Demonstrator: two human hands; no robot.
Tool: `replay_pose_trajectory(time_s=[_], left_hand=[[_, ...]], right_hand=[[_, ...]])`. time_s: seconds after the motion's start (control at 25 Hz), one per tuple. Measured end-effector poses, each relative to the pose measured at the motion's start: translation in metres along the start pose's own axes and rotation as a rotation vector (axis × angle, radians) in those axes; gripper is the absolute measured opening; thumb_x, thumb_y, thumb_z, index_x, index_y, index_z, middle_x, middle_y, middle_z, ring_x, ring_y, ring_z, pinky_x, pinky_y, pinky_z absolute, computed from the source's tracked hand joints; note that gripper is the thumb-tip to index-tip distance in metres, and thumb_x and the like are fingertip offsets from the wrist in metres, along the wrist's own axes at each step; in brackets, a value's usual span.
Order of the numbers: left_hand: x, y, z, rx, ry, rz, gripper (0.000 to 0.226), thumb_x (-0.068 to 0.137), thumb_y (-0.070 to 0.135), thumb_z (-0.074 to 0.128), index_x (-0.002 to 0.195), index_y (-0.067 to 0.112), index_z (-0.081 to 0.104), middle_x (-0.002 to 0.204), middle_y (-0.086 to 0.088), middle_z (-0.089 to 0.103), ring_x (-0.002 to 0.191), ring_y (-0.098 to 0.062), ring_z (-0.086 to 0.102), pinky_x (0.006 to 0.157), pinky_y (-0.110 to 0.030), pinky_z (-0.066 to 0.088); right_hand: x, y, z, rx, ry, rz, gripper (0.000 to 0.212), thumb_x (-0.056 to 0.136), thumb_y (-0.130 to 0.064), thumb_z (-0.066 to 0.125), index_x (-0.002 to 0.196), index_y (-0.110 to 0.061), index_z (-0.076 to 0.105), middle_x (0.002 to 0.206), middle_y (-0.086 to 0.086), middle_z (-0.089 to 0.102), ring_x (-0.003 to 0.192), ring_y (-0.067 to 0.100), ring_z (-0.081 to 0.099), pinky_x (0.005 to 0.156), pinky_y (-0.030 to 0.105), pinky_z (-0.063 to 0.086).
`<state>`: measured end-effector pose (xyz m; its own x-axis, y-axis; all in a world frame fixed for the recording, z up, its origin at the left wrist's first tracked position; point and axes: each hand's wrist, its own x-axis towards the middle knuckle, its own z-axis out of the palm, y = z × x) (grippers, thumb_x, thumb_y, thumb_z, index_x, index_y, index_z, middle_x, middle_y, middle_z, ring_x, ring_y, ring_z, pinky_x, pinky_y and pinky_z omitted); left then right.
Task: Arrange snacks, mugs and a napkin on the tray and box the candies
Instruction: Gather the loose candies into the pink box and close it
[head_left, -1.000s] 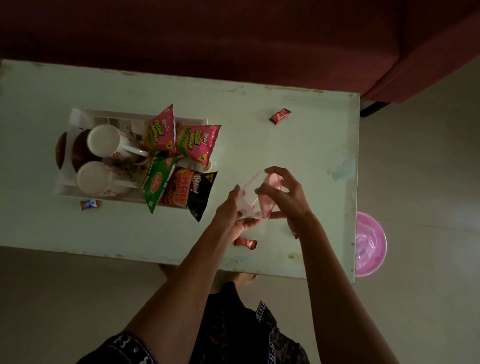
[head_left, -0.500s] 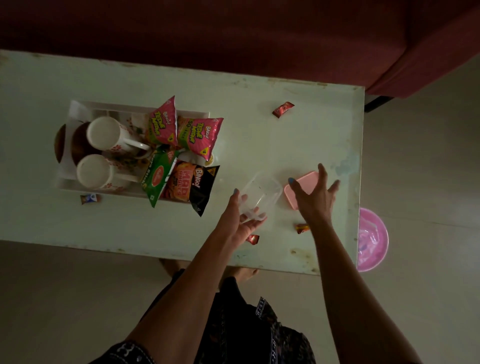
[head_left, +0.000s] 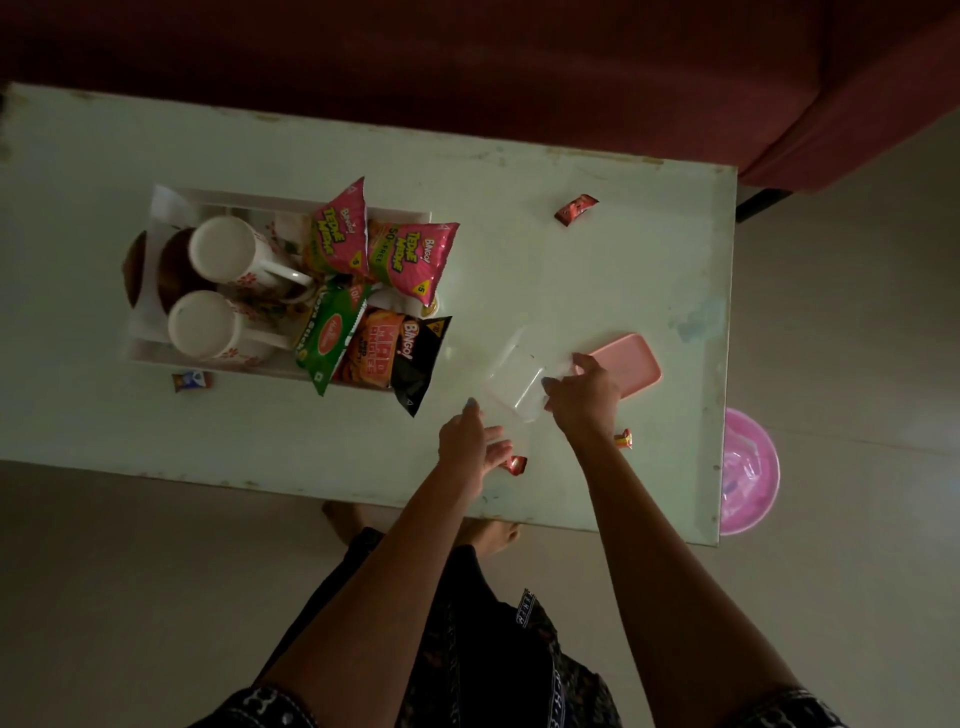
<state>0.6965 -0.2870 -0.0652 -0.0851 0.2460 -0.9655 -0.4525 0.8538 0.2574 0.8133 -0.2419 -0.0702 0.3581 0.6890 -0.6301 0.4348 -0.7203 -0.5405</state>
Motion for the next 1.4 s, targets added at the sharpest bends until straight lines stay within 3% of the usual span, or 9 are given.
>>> replay_pose_trajectory(time_s=[0.12, 0.32, 0.52, 0.8, 0.88, 1.0, 1.2, 1.28, 1.4], left_hand=[[-0.004, -0.015, -0.007, 0.207, 0.066, 0.210, 0.031, 0.093, 0.017, 0.050, 0.118, 0.000, 0.053, 0.103, -0.019, 0.065, 0.068, -0.020, 0.061, 0.064, -0.025, 0.053], [-0.006, -0.040, -0.012, 0.899, 0.169, 0.744, 0.016, 0.082, 0.005, 0.056, 0.097, 0.004, 0.061, 0.096, -0.010, 0.067, 0.086, -0.019, 0.063, 0.073, -0.022, 0.052], [0.010, -0.062, -0.010, 1.451, 0.080, 1.064, 0.025, 0.075, -0.003, 0.062, 0.098, 0.004, 0.058, 0.100, -0.011, 0.058, 0.092, -0.024, 0.055, 0.074, -0.034, 0.054], [0.037, -0.076, -0.030, 1.735, -0.027, 1.004, 0.030, 0.079, 0.016, 0.065, 0.105, 0.008, 0.051, 0.109, -0.011, 0.051, 0.099, -0.024, 0.048, 0.080, -0.032, 0.051], [0.038, -0.077, -0.036, 1.708, -0.044, 0.992, 0.027, 0.082, 0.018, 0.061, 0.105, 0.007, 0.052, 0.107, -0.012, 0.054, 0.099, -0.023, 0.050, 0.080, -0.031, 0.050], [0.027, -0.069, -0.034, 1.307, 0.041, 0.971, 0.019, 0.092, 0.019, 0.050, 0.099, 0.004, 0.059, 0.096, -0.013, 0.064, 0.089, -0.023, 0.059, 0.079, -0.032, 0.051], [-0.012, -0.028, 0.009, 0.628, 0.194, 0.924, 0.028, 0.093, 0.028, 0.052, 0.096, 0.005, 0.069, 0.083, -0.009, 0.075, 0.072, -0.009, 0.067, 0.064, 0.000, 0.044], [-0.019, -0.013, 0.022, 0.602, 0.182, 0.926, 0.031, 0.093, 0.029, 0.051, 0.089, 0.006, 0.071, 0.080, -0.009, 0.075, 0.072, -0.012, 0.069, 0.064, -0.007, 0.045], [-0.015, 0.004, 0.029, 0.683, 0.149, 0.857, 0.028, 0.092, 0.027, 0.052, 0.092, 0.007, 0.072, 0.087, -0.013, 0.075, 0.082, -0.021, 0.070, 0.072, -0.022, 0.049]], right_hand=[[0.005, 0.007, -0.009, 0.021, 0.032, 0.056, 0.045, 0.083, -0.016, 0.064, 0.127, -0.008, 0.055, 0.109, 0.024, 0.067, 0.093, 0.034, 0.066, 0.088, 0.043, 0.054], [0.003, 0.040, -0.035, -0.135, 0.264, 0.106, 0.036, 0.079, -0.003, 0.052, 0.111, -0.012, 0.065, 0.111, 0.015, 0.069, 0.099, 0.035, 0.064, 0.083, 0.034, 0.052], [-0.004, 0.082, -0.033, -0.339, 0.163, 0.072, 0.035, 0.078, -0.010, 0.069, 0.113, -0.014, 0.062, 0.119, 0.016, 0.054, 0.104, 0.034, 0.056, 0.074, 0.030, 0.044], [-0.025, 0.115, -0.001, -0.392, 0.091, -0.039, 0.020, 0.080, -0.010, 0.067, 0.099, -0.007, 0.066, 0.107, 0.014, 0.055, 0.091, 0.034, 0.059, 0.070, 0.030, 0.043], [-0.031, 0.119, 0.005, -0.376, 0.085, -0.042, 0.016, 0.082, -0.007, 0.062, 0.096, -0.008, 0.069, 0.103, 0.013, 0.061, 0.086, 0.033, 0.062, 0.065, 0.024, 0.037], [-0.041, 0.108, 0.010, -0.214, 0.112, -0.030, 0.017, 0.083, -0.006, 0.058, 0.092, -0.009, 0.072, 0.094, 0.012, 0.072, 0.085, 0.029, 0.066, 0.066, 0.021, 0.040], [-0.049, 0.053, 0.012, 0.013, 0.257, -0.226, 0.020, 0.084, -0.004, 0.056, 0.094, -0.011, 0.072, 0.096, 0.009, 0.070, 0.082, 0.025, 0.066, 0.073, 0.026, 0.048], [-0.047, 0.032, 0.011, 0.020, 0.296, -0.304, 0.021, 0.085, -0.003, 0.058, 0.099, -0.012, 0.072, 0.098, 0.009, 0.070, 0.084, 0.021, 0.066, 0.072, 0.020, 0.046], [-0.041, 0.014, 0.011, 0.045, 0.257, -0.292, 0.019, 0.085, -0.005, 0.059, 0.099, -0.010, 0.071, 0.090, 0.010, 0.074, 0.082, 0.023, 0.070, 0.071, 0.029, 0.052]])
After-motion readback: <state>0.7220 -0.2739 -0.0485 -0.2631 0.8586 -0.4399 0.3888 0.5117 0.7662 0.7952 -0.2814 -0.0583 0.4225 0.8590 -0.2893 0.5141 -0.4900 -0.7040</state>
